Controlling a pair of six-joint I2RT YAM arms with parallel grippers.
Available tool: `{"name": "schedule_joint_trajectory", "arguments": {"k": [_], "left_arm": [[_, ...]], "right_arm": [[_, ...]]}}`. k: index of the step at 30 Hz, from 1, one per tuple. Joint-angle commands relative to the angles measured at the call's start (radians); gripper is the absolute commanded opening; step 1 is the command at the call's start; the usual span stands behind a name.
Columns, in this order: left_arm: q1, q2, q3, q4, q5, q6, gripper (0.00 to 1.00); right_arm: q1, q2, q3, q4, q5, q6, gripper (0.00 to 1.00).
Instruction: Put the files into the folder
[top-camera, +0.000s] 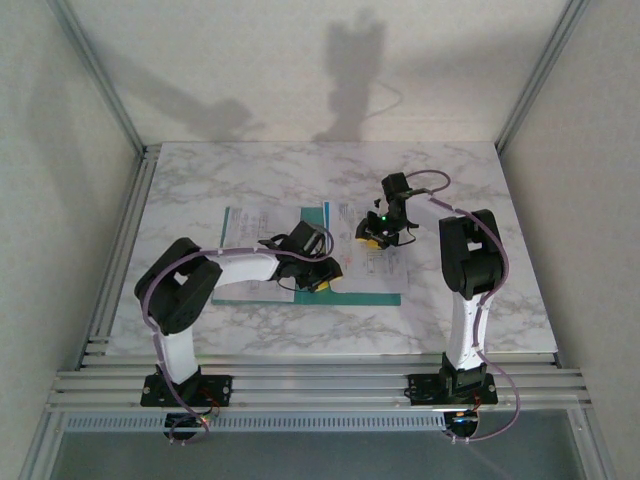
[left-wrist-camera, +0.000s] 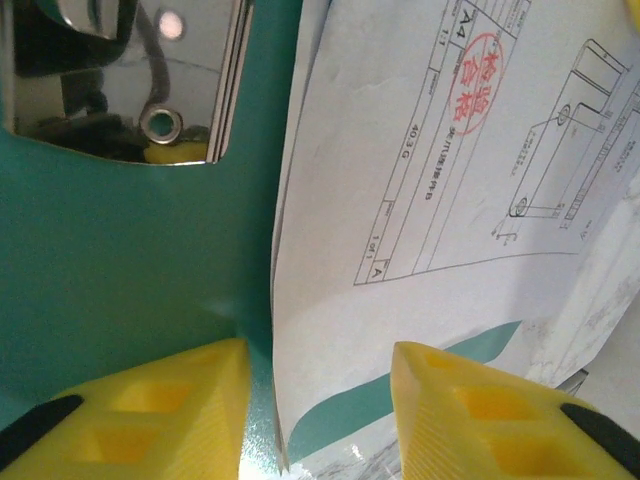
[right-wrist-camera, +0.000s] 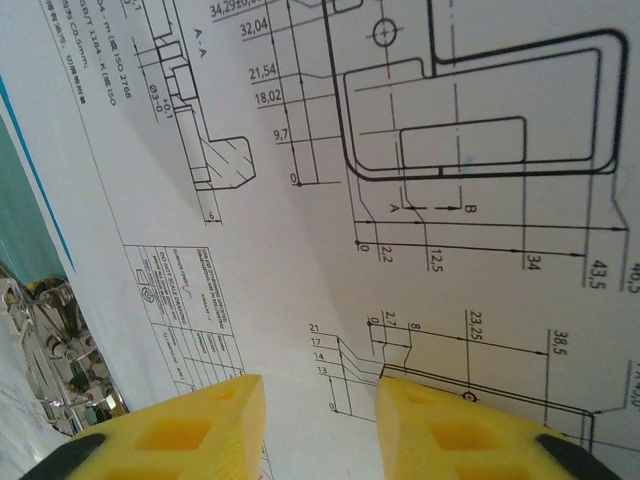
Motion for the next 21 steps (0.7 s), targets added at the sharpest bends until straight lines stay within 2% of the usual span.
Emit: {"name": "schedule_joint_trajectory", "arguments": {"k": [1, 6, 12, 21], "left_arm": [[-0.016, 0.032, 0.027, 0.008, -0.002, -0.015, 0.38], [-0.024, 0.049, 0.029, 0.012, -0.008, -0.026, 0.29], [-0.024, 0.046, 0.019, 0.015, -0.007, -0.047, 0.01], [-0.015, -0.001, -0.028, 0.038, 0.036, -0.082, 0.0]], "right_arm": [[0.009, 0.03, 0.032, -0.051, -0.016, -0.042, 0.35], [0.011, 0.034, 0.048, -0.058, -0.022, -0.044, 0.36], [0.016, 0.013, 0.049, -0.049, -0.029, -0.03, 0.44], [0.017, -0.121, 0.061, -0.051, 0.024, 0.03, 0.56]]}}
